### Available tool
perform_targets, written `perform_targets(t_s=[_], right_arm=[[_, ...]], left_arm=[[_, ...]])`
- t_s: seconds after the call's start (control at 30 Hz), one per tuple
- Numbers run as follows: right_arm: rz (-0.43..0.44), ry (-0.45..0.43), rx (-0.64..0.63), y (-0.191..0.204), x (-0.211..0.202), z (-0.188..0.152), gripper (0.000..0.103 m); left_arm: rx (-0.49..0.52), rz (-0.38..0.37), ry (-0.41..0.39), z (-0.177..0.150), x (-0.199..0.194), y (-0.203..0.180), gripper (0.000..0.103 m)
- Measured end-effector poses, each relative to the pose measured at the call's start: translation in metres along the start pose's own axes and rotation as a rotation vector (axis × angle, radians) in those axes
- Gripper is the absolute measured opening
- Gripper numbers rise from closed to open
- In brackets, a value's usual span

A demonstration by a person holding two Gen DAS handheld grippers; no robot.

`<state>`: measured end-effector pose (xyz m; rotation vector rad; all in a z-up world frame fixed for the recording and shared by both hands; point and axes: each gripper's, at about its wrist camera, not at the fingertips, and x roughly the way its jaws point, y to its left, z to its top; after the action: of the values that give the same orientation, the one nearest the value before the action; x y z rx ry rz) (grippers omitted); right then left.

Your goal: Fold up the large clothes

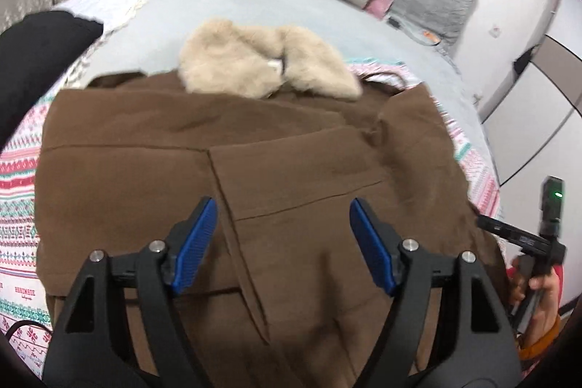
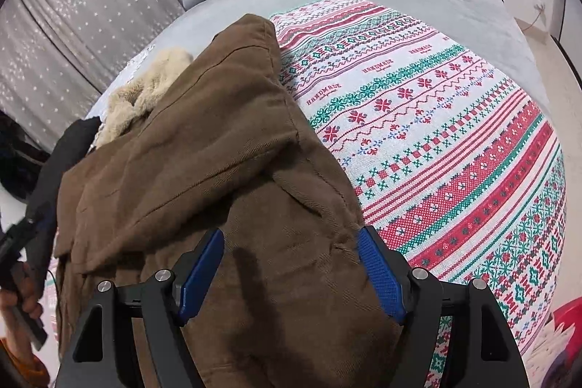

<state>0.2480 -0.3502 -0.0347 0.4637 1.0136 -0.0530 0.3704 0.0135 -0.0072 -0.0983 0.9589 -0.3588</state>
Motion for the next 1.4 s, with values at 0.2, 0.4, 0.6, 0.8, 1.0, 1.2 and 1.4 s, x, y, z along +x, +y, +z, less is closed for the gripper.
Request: perform_targets(t_s=[0.2,0.4,0.6,0.8,1.0,1.2,1.4], right_arm=[[-0.01,-0.006,-0.02,0.005,-0.002,0.002,0.077],[-0.041,-0.014,-0.072,0.015,-0.009,0.005,0.077],[-0.034,-0.043,-0.148,0.029,-0.028,0.031,0.078],[-0.013,-0.049,-0.159,0.043,0.016,0.107,0.082],[0.032,-0.089,-0.026,0.035,0.077,0.164,0.065],[0.081,-0.186,0.003,0.03,0.091,0.175,0.009],[-0.066,-0.18,0.041,0.018,0.114,0.173,0.009]], left_arm=[[-0.099,0.044,0.103,0.006,0.047,0.01,0.058],[-0.199,0.151,0.034,0.021,0.041,-0.003,0.013],[-0.122,-0.076,-0.3,0.008,0.003,0.0,0.013],[-0.116,-0.134,-0.337,0.009,0.019,0.022,0.013],[-0.15,-0.169,-0.373,0.012,0.015,0.031,0.013],[-0.141,-0.108,-0.421,0.01,0.005,0.036,0.013],[-0.205,0.076,-0.234,0.015,0.04,0.052,0.025]])
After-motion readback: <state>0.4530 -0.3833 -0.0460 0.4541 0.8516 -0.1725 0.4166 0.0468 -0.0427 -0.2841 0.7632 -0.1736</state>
